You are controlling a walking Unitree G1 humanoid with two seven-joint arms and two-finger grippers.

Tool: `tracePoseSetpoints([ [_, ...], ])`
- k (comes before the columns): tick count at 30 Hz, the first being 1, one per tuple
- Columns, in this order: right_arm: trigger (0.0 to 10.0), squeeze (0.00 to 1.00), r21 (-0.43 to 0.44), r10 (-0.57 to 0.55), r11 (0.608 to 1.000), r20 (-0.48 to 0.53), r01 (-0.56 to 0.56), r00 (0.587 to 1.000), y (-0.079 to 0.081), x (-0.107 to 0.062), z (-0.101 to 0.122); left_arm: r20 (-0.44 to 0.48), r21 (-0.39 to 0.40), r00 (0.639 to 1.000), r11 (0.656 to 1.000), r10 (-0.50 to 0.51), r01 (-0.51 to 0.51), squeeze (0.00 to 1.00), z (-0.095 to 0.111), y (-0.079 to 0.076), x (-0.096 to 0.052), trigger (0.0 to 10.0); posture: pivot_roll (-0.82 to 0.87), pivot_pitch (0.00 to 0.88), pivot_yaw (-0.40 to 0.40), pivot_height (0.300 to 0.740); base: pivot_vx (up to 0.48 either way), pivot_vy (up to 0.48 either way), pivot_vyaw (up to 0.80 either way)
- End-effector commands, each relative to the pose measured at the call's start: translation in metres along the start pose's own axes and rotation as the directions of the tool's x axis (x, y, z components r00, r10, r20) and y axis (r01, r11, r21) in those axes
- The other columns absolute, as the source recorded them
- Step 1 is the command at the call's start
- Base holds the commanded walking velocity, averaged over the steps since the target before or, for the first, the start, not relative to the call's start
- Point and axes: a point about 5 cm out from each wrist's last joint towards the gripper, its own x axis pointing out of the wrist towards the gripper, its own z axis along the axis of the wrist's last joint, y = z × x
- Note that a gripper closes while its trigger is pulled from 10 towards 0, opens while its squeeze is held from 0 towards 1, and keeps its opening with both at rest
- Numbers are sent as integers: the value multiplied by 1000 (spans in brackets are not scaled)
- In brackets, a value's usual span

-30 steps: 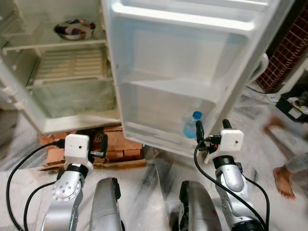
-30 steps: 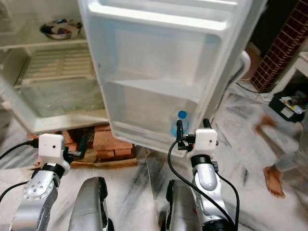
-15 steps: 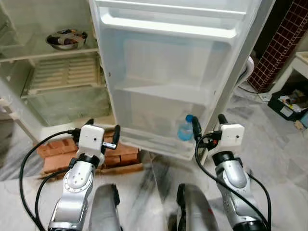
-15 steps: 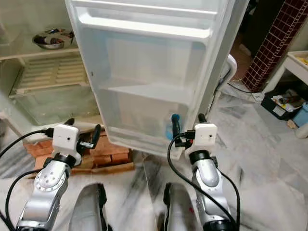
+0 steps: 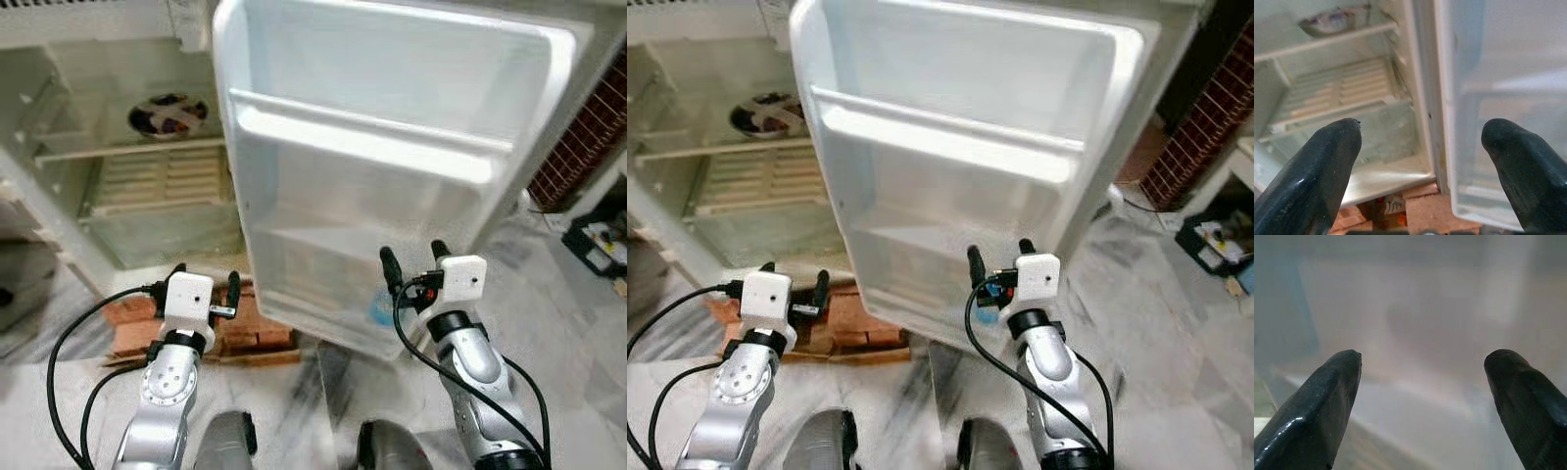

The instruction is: Restocking fridge

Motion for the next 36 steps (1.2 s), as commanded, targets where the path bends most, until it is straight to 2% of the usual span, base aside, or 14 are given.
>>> tracePoseSetpoints([
  [1,10000,0,8,15,1000,-16,-15,1000,0,-1,-1,-12,4,1000,1000,-8,8,0,-3,-2,0,10000,10,0,-36,737,0,0,0],
  [8,10000,0,3,35,999,-113,-35,993,1,-6,-17,-23,-1,999,1000,-24,24,0,-6,-7,2,10000,7,0,-35,740,0,0,0],
  [14,10000,0,24,42,999,-157,-39,987,1,-8,-24,-26,-2,999,1000,-28,28,0,-7,-8,2,10000,11,0,-33,740,-164,0,0],
  [18,10000,0,49,64,997,-163,-56,985,3,-8,-25,-27,-1,999,1000,-27,27,0,-7,-7,3,10000,12,0,-33,740,-255,0,0],
  [22,10000,0,22,85,996,-151,-83,985,7,-7,-25,-30,1,999,1000,-27,27,0,-7,-7,3,10000,13,0,-31,740,-266,0,0],
  [25,10000,0,53,73,996,-168,-65,983,6,-8,-27,-31,3,999,1000,-29,29,0,-8,-7,2,10000,12,0,-31,740,-271,0,0],
  [27,10000,0,41,59,998,-162,-53,985,5,-8,-26,-32,3,999,1000,-30,30,0,-8,-7,2,10000,11,0,-31,740,-247,0,0],
  [28,10000,0,-6,54,998,-179,-56,982,4,-8,-28,-34,4,999,1000,-30,30,0,-8,-7,3,10000,10,0,-30,740,-345,0,0],
  [29,10000,0,-17,59,998,-184,-63,981,4,-8,-28,-34,4,999,1000,-30,30,0,-9,-7,3,10000,10,0,-30,740,-345,0,0],
  [36,10000,0,35,106,994,-148,-102,983,7,-8,-23,-36,5,999,999,-35,35,0,-9,-9,3,10000,9,0,-30,740,-341,0,0],
])
